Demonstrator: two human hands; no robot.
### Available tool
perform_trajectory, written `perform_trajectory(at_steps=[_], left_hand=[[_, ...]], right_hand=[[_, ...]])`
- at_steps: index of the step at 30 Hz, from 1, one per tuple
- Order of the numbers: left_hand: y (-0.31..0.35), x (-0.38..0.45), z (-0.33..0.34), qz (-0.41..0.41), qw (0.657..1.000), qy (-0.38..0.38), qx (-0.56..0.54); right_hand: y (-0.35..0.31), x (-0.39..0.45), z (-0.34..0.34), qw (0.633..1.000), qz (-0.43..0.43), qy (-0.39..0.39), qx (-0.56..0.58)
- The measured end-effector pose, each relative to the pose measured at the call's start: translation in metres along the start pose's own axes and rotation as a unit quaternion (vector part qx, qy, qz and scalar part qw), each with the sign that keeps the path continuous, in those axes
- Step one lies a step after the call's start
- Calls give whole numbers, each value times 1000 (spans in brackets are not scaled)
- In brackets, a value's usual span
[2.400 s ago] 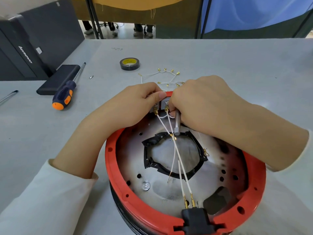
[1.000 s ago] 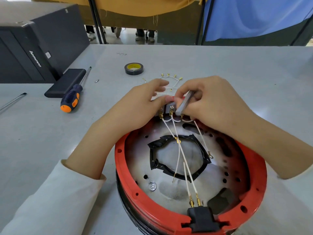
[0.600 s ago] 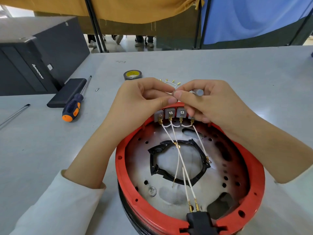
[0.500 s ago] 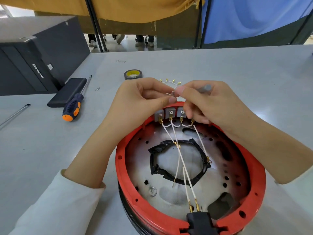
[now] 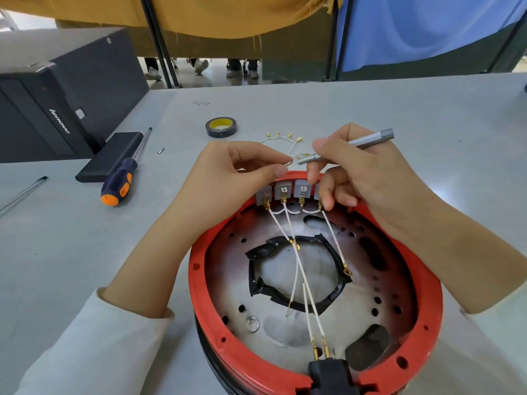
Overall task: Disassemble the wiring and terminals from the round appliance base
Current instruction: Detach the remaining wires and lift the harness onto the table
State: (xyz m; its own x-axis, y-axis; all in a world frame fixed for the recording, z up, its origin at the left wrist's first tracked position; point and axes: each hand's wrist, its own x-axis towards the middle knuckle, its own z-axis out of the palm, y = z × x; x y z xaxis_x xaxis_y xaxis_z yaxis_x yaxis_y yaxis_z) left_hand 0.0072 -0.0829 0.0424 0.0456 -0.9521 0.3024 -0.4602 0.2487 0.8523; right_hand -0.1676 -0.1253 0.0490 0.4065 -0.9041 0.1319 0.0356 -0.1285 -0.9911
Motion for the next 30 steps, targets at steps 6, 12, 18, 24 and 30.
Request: perform_trajectory(at_steps=[6,12,18,24,30], left_hand=[[-1,0,0,4,1000,-12,-13],[-2,1,0,6,1000,-16,-16],[-3,1,1,13,1000,-7,-3],[-4,-2,1,52,997,47,29],[-5,-4,2,92,991,50,88]], right_hand=[[-1,-1,2,1000,4,-13,-22],[0,-1,1,999,-13,-13,-34],[1,-2,-2,1000,-18,8,-17],[2,-4,-3,999,-37,2,-19],[4,-4,0,998,-55,13,-41]])
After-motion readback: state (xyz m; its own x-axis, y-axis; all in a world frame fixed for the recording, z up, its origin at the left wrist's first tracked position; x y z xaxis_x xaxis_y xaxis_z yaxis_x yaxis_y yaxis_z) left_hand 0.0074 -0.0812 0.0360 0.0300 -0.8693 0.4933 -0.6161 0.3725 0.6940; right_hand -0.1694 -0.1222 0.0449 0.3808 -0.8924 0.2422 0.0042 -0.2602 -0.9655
